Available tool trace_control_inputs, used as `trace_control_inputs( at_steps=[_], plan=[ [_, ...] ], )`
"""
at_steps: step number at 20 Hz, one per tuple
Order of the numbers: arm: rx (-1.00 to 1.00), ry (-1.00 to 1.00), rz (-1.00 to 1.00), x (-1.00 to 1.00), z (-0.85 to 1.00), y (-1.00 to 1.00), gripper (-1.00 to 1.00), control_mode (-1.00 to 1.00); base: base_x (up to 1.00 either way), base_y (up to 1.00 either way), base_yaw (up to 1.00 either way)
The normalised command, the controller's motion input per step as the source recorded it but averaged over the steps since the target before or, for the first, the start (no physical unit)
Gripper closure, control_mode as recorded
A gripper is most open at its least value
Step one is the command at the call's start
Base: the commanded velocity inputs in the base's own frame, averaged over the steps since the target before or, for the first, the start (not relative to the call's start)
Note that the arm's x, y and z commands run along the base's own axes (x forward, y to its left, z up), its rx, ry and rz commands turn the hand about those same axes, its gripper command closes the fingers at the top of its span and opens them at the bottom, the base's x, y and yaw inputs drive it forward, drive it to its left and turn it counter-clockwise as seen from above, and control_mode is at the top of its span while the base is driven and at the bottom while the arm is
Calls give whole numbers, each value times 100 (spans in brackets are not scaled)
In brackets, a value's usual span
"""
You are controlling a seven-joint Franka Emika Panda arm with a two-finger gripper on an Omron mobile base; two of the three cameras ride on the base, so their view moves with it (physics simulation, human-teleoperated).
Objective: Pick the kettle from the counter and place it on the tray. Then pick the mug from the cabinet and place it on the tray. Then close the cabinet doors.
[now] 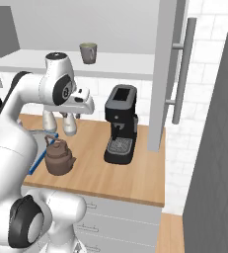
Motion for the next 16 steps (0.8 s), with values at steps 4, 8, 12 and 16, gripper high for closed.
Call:
trace_control_inputs(
  at_steps=[4,8,12,16],
  plan=[
    [0,-9,0,-18,0,0,-100,-100,0,0,0],
    [0,-14,0,-37,-13,19,-100,-100,0,0,0],
    [0,1,10,-10,-32,44,-100,-100,0,0,0],
    [0,0,18,0,-39,31,-100,-100,0,0,0]
  ],
)
